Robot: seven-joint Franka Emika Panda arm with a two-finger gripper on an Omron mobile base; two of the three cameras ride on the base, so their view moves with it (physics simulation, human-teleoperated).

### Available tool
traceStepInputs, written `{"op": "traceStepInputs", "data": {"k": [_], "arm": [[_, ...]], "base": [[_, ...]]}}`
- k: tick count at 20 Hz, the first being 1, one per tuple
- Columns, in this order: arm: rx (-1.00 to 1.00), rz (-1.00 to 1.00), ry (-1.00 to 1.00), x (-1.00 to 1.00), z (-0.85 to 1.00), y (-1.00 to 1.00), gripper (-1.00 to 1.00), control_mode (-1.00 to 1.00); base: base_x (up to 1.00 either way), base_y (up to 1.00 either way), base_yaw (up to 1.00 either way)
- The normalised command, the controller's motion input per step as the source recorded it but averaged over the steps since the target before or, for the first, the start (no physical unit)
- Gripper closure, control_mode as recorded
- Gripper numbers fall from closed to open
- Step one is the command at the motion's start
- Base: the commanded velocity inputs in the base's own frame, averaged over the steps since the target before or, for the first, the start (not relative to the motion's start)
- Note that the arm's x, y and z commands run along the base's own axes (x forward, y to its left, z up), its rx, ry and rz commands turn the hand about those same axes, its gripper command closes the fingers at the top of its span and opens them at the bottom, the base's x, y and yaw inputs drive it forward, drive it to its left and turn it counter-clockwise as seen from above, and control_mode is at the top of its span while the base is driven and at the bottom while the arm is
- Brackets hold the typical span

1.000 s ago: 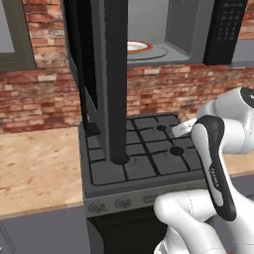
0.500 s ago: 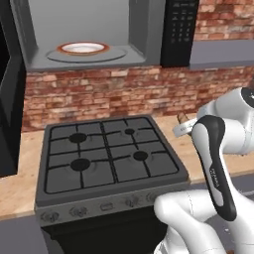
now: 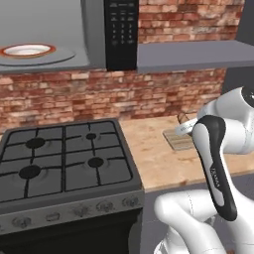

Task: Retrieve the reheated potato from the microwave, then place the potato, cheese, and condiment on the cutting board.

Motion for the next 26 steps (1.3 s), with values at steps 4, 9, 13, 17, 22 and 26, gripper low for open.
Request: {"op": "traceStepInputs", "data": {"k": [4, 9, 13, 17, 22, 26], "arm": [[0.0, 0.0, 0.0, 0.0, 0.0, 0.0, 1.0, 1.0], [0.0, 0.0, 0.0, 0.0, 0.0, 0.0, 1.0, 1.0], [0.0, 0.0, 0.0, 0.0, 0.0, 0.0, 1.0, 1.0], [0.0, 0.0, 0.0, 0.0, 0.0, 0.0, 1.0, 1.0], [0.0, 0.0, 0.0, 0.0, 0.0, 0.0, 1.0, 1.0], [0.0, 0.0, 0.0, 0.0, 0.0, 0.0, 1.0, 1.0]], "base": [[0.17, -0.71, 0.0], [0.24, -0.67, 0.0], [0.31, -0.61, 0.0], [0.41, -0.47, 0.01], [0.44, -0.32, 0.02], [0.27, -0.19, 0.0]]}}
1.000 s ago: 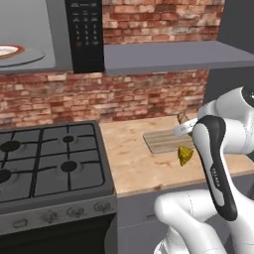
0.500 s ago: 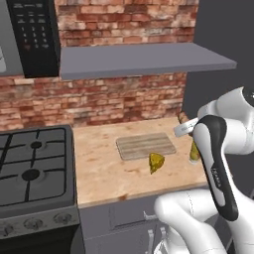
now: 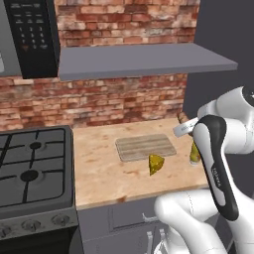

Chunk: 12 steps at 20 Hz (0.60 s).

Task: Retrieve the reheated potato from the microwave, then place the potato, cheese, and condiment on the cutting board.

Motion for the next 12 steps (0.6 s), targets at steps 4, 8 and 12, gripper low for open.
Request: {"op": "traceStepInputs", "data": {"k": [4, 8, 12], "arm": [[0.0, 0.0, 0.0, 0.0, 0.0, 0.0, 1.0, 1.0], [0.0, 0.0, 0.0, 0.0, 0.0, 0.0, 1.0, 1.0], [0.0, 0.0, 0.0, 0.0, 0.0, 0.0, 1.0, 1.0]], "base": [[0.52, -0.1, 0.0], [0.57, -0.05, 0.0], [0.68, -0.03, 0.0]]}}
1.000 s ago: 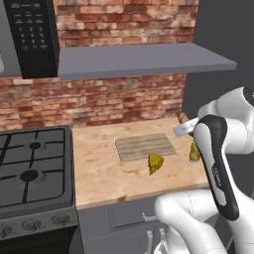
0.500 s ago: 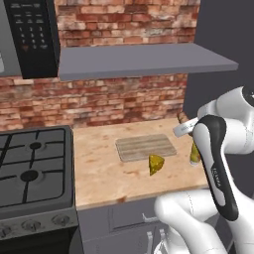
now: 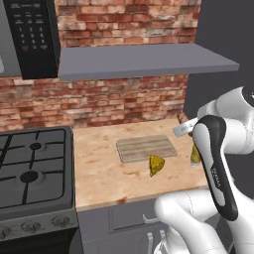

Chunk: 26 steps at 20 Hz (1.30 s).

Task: Retrieve the reheated potato from the microwave, then place the potato, cheese, and condiment on the cutting board.

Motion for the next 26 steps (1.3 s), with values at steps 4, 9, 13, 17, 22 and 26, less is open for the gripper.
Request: {"op": "traceStepInputs", "data": {"k": [4, 9, 13, 17, 22, 26], "arm": [[0.0, 0.0, 0.0, 0.0, 0.0, 0.0, 1.0, 1.0], [0.0, 0.0, 0.0, 0.0, 0.0, 0.0, 1.0, 1.0], [0.0, 0.0, 0.0, 0.0, 0.0, 0.0, 1.0, 1.0], [0.0, 0.0, 0.0, 0.0, 0.0, 0.0, 1.0, 1.0], [0.0, 0.0, 0.0, 0.0, 0.0, 0.0, 1.0, -1.0], [0.0, 0.0, 0.0, 0.0, 0.0, 0.0, 1.0, -1.0]], "base": [[0.35, -0.01, 0.0], [0.05, 0.0, 0.0], [0.0, 0.0, 0.0], [0.0, 0.0, 0.0], [0.0, 0.0, 0.0], [0.0, 0.0, 0.0]]}}
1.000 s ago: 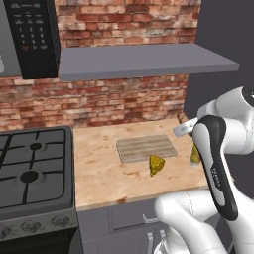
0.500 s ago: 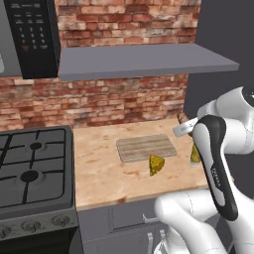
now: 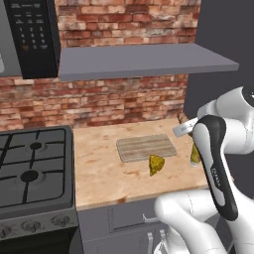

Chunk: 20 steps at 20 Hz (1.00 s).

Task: Retrieve the reheated potato from the microwave, then place the potato, cheese, and condiment on the cutting board.

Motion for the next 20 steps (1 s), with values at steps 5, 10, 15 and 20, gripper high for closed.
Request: {"op": "traceStepInputs", "data": {"k": [5, 10, 15, 20], "arm": [[0.0, 0.0, 0.0, 0.0, 0.0, 0.0, 1.0, -1.0], [0.0, 0.0, 0.0, 0.01, -0.01, 0.02, 1.0, -1.0], [0.0, -0.13, 0.07, 0.42, -0.06, 0.31, 1.0, -1.0], [0.0, -0.12, 0.19, 0.52, -0.16, 0.4, 1.0, -1.0]], "base": [[0.0, 0.0, 0.0], [0.0, 0.0, 0.0], [0.0, 0.0, 0.0], [0.0, 0.0, 0.0]]}}
